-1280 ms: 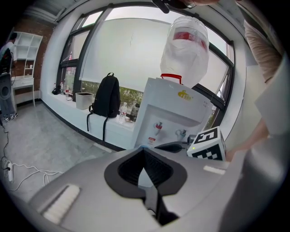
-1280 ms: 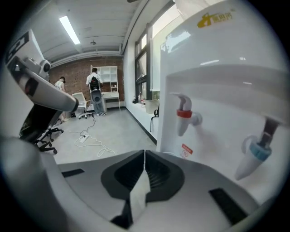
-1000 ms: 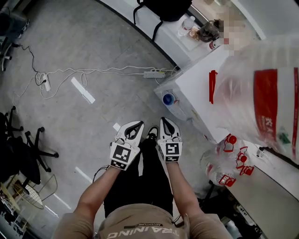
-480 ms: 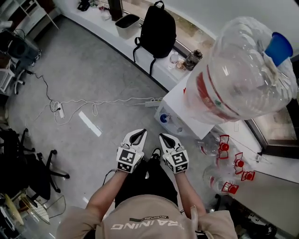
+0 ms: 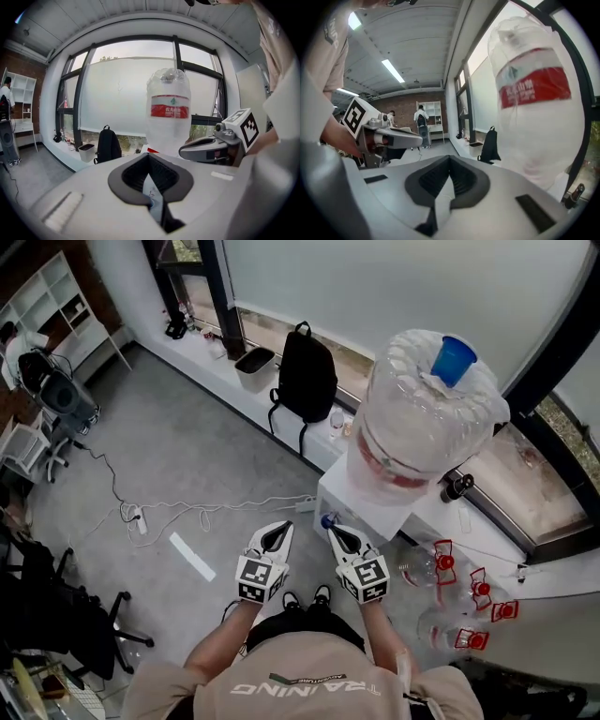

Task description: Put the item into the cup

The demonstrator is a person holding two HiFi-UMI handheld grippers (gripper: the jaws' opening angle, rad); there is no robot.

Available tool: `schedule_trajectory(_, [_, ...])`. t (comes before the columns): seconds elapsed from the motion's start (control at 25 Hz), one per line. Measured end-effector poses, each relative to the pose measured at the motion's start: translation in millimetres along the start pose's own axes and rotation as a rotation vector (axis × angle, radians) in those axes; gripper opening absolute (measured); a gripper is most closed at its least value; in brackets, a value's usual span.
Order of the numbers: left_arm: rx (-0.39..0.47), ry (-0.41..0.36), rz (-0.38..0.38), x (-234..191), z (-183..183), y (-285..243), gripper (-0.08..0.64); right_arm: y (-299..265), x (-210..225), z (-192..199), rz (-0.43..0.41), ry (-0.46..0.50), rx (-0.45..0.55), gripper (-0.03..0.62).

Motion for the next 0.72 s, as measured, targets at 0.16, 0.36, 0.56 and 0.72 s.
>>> schedule_trajectory(0.16, [0.036,-0.026,-0.042,-19.0,-31.3,7.6,0.008,9.6,-3.0,-37.1,-0.013,0.007,0.058,0.011])
schedule_trajectory(0.36, [0.130,-0.051,-0.118,-43.6,-77.6,27.5,0.008,17.0,-14.1,-86.4,-0.052,0.085,0.114,0.011])
schedule_trajectory(0.56, [0.155,-0.098,-0.160,-59.1,-107.7,32.9,0.008,14.9,-15.8,-132.3,-0.062,0.159,0.207,0.011])
schedule_trajectory(0.72, [0.176,-0.094,-0.172,-63.9,-119.5,30.5,0.008,16.2,-8.2,-146.5,-0.055,0.153,0.236,0.011])
Point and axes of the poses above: the fingertips, and each gripper's own axes: y backward along the fingers, x to its right, z out of its underside, the point moved 4 cm from there along y, backward along the fingers, and after that the axes turned 9 degrees about -y, right-handed, at the moved point
